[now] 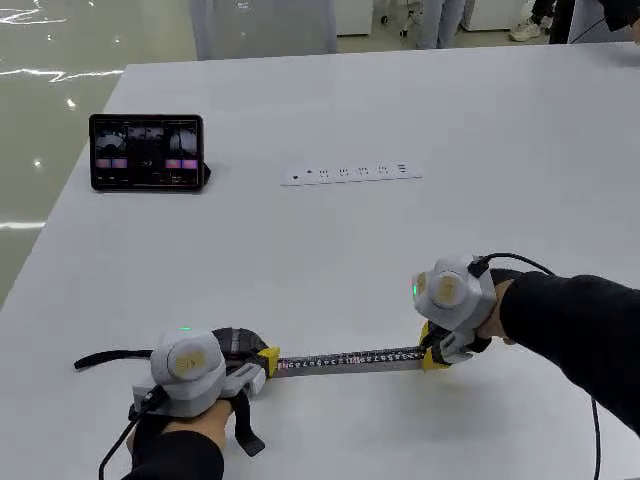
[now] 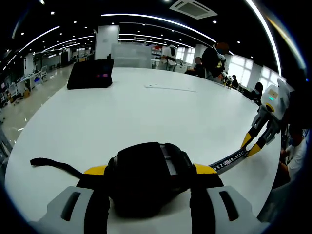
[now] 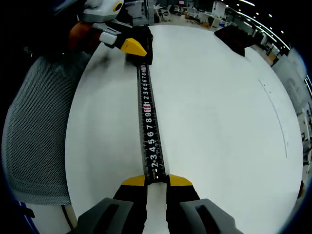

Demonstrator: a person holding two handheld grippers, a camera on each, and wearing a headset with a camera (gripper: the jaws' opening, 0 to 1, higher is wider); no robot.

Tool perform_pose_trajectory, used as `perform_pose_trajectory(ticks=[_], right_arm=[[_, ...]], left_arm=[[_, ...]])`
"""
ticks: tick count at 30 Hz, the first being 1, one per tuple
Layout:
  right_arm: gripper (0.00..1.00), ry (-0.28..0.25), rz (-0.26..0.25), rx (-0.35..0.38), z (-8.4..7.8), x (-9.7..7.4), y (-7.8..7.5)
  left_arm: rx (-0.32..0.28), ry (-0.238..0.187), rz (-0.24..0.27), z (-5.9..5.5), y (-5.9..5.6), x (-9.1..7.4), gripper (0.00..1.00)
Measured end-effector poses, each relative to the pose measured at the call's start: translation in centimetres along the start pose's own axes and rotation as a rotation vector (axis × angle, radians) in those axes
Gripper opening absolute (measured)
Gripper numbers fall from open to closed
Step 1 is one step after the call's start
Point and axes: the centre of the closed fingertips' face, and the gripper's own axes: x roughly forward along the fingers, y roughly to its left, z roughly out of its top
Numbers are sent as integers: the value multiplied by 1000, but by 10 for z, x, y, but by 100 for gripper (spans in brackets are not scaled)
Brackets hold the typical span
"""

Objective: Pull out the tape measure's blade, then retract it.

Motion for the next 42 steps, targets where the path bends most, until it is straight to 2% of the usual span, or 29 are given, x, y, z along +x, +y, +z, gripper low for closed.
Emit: perform_pose_trajectory(ticks=[3,6,13,28,42], right_arm=[[10,2,-3,11,1,1,0],[10,11,-8,-15,3,2,1],[10,8,-5,14,5,3,0],[11,26,-3,5,11,5,-1],[11,14,-6,29,15,7,0]], left_arm=[[-1,4,-5,0,-1,0,62],[1,2,-6,0,-1,0,62],[2,2,-6,0,-1,0,63],[-3,6,-10,-1,0,1,63],[-8,7,-13,-1,0,2,63]])
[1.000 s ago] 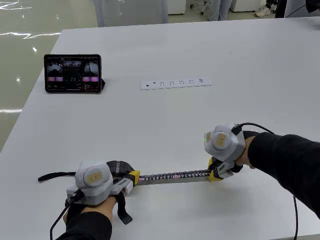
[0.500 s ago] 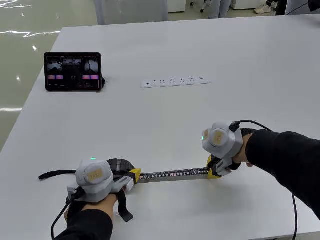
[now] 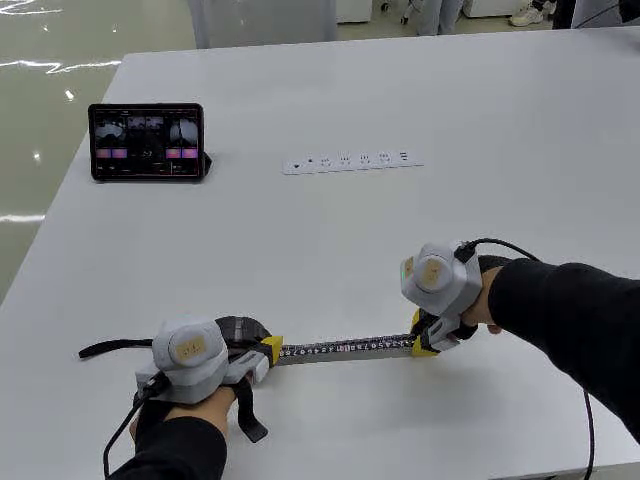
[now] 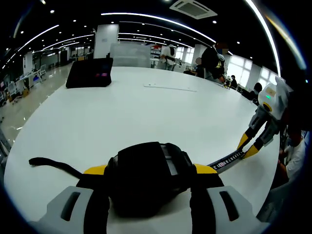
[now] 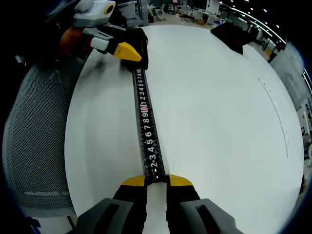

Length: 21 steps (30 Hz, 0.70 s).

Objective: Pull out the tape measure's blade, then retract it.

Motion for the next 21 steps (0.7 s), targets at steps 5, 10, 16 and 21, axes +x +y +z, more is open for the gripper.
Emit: perform_pose_trajectory(ticks=[5,10,16,21], right_arm=[[11,-3,-5,12,2,1,1],[11,-7,-8,8,5,2,2],[11,-12,-9,7,8,2,2],[11,-16,-8,7,9,2,2]], left_arm=[[0,-1,0,0,0,0,63],[2,-5,1,0,0,-1,63],[3,-4,0,0,0,-1,63],[2,-3,-1,0,0,-1,63]])
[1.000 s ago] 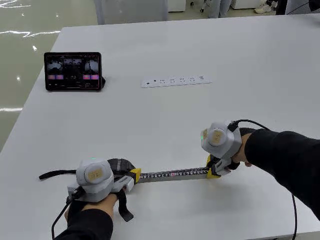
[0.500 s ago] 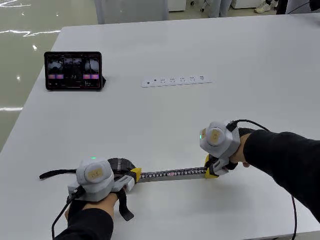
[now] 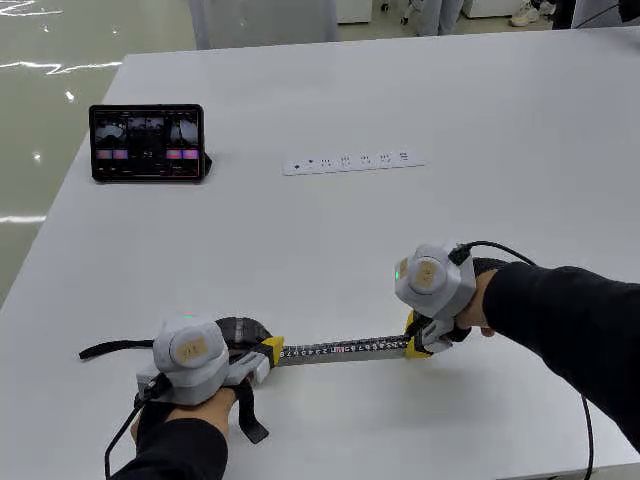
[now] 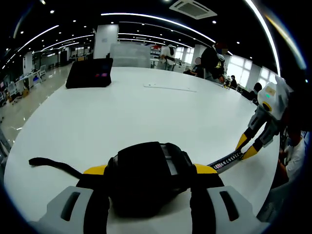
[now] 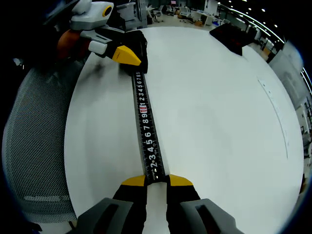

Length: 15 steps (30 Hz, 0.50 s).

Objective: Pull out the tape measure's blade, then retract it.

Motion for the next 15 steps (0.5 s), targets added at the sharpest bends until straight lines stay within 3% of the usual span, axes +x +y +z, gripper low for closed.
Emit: perform_pose_trajectory(ticks=[15], right_arm=[[11,-2,-2,2,4,2,1]], left_arm=[[-2,3,-4,0,0,0,63]])
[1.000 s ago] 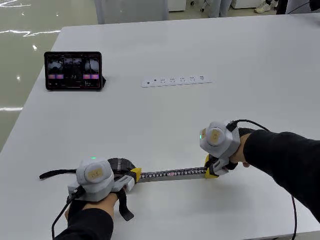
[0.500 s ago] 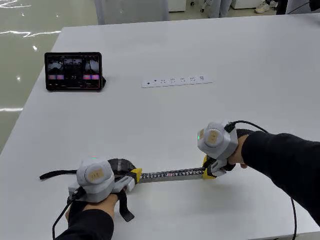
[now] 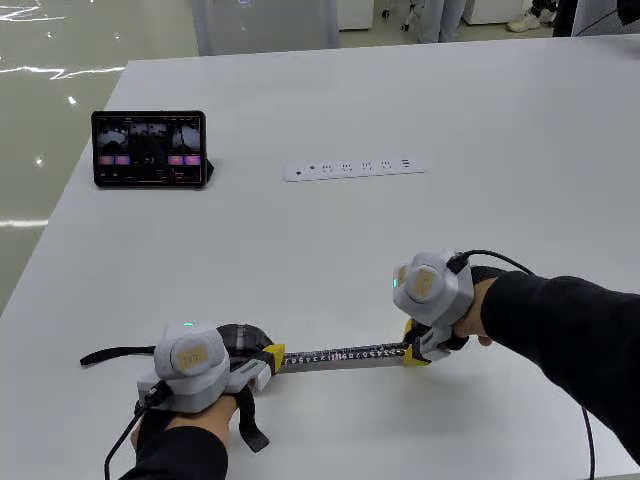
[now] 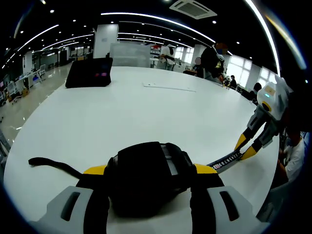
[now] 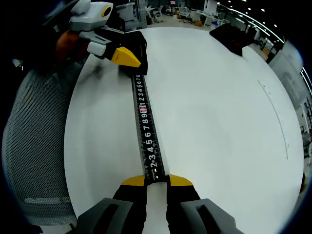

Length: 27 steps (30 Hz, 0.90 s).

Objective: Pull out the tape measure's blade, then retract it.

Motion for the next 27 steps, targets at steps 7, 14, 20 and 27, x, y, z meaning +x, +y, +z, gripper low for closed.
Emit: perform_pose_trajectory(ticks=[7,14,20,27], right_arm=[[11,-9,0,-6,3,1,0],[11,-20,4,-2,6,2,1],[11,-24,8,-6,8,3,1],[11,-33,10,-8,10,4,1]], left_arm=[[-3,7,-11,0,0,0,63],[0,13,-25,-1,0,-1,62],[1,14,-27,-1,-1,-1,63],[3,19,-40,-1,-1,-2,63]])
